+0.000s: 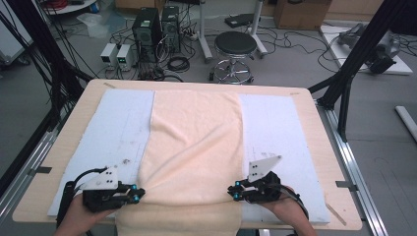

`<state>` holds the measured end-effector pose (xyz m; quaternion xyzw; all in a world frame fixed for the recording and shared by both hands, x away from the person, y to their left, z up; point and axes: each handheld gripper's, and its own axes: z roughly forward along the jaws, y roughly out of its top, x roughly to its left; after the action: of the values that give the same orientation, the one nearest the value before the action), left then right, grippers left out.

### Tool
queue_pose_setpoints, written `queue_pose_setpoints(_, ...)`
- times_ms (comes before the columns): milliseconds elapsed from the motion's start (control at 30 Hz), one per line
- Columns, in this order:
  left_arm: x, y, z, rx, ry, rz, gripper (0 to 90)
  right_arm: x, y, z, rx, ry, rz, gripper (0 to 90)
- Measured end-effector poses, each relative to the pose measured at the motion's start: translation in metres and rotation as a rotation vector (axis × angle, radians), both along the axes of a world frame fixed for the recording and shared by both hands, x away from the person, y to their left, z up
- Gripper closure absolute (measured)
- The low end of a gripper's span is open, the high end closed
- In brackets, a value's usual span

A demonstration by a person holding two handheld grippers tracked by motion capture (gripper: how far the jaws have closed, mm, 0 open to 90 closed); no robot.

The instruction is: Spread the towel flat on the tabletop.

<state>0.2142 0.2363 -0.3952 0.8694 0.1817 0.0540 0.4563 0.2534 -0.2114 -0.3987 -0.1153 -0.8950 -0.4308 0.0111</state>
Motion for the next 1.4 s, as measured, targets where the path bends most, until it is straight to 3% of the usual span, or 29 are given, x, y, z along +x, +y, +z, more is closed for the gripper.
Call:
queue_pose_setpoints(100,0.005,0.000,-0.004,0.026,-0.008,0.024,72.8,0.002,-0.007,0.002,-0.025,-0.049,-0.061,72.3)
queue_pose_setpoints(200,0.025,-0.001,-0.011,0.047,-0.005,0.068,65.4,0.017,-0.010,-0.002,-0.049,-0.066,-0.155,65.9)
queue_pose_setpoints(267,0.041,0.000,-0.015,0.037,0.007,0.094,61.5,0.030,-0.010,-0.008,-0.066,-0.068,-0.201,63.4)
queue_pose_setpoints(367,0.064,-0.001,-0.019,0.014,0.038,0.117,58.3,0.051,-0.012,-0.018,-0.103,-0.034,-0.247,62.2)
queue_pose_setpoints(467,0.080,0.003,-0.016,-0.072,0.067,0.132,58.0,0.065,-0.015,-0.025,-0.112,-0.003,-0.285,61.5)
queue_pose_setpoints(567,0.087,0.005,-0.011,-0.124,0.050,0.152,57.7,0.071,-0.016,-0.026,-0.109,0.001,-0.303,59.4)
queue_pose_setpoints(600,0.089,0.004,-0.011,-0.111,0.038,0.163,57.5,0.072,-0.016,-0.027,-0.110,-0.010,-0.301,58.6)
queue_pose_setpoints(667,0.093,0.002,-0.017,-0.039,0.026,0.188,56.4,0.073,-0.013,-0.030,-0.132,-0.017,-0.295,57.5)
queue_pose_setpoints(767,0.104,-0.006,-0.032,0.069,0.054,0.196,55.6,0.074,-0.008,-0.035,-0.177,-0.014,-0.288,57.5)
queue_pose_setpoints(833,0.108,-0.013,-0.042,0.135,0.068,0.182,58.2,0.075,-0.008,-0.035,-0.175,-0.016,-0.289,61.2)
queue_pose_setpoints(867,0.106,-0.015,-0.043,0.133,0.024,0.186,63.0,0.075,-0.008,-0.036,-0.169,-0.017,-0.288,64.4)
queue_pose_setpoints(967,0.105,-0.015,-0.042,0.144,0.017,0.184,82.5,0.078,-0.010,-0.036,-0.162,-0.001,-0.281,79.0)
queue_pose_setpoints(1000,0.104,-0.015,-0.041,0.145,0.023,0.188,84.6,0.079,-0.009,-0.035,-0.165,-0.001,-0.279,82.4)
queue_pose_setpoints(1067,0.105,-0.014,-0.039,0.157,0.027,0.205,85.8,0.080,-0.006,-0.033,-0.193,-0.018,-0.271,85.1)
queue_pose_setpoints(1167,0.107,-0.009,-0.034,0.136,-0.010,0.284,86.2,0.082,-0.005,-0.029,-0.201,-0.050,-0.285,85.6)
queue_pose_setpoints(1267,0.117,-0.005,-0.028,0.072,-0.039,0.385,86.2,0.091,-0.007,-0.024,-0.177,-0.073,-0.337,85.7)
queue_pose_setpoints(1367,0.130,-0.011,-0.026,0.075,-0.070,0.462,85.9,0.104,-0.002,-0.015,-0.164,-0.122,-0.400,85.6)
queue_pose_setpoints(1400,0.135,-0.013,-0.026,0.073,-0.061,0.482,84.9,0.108,0.000,-0.013,-0.161,-0.139,-0.417,85.1)
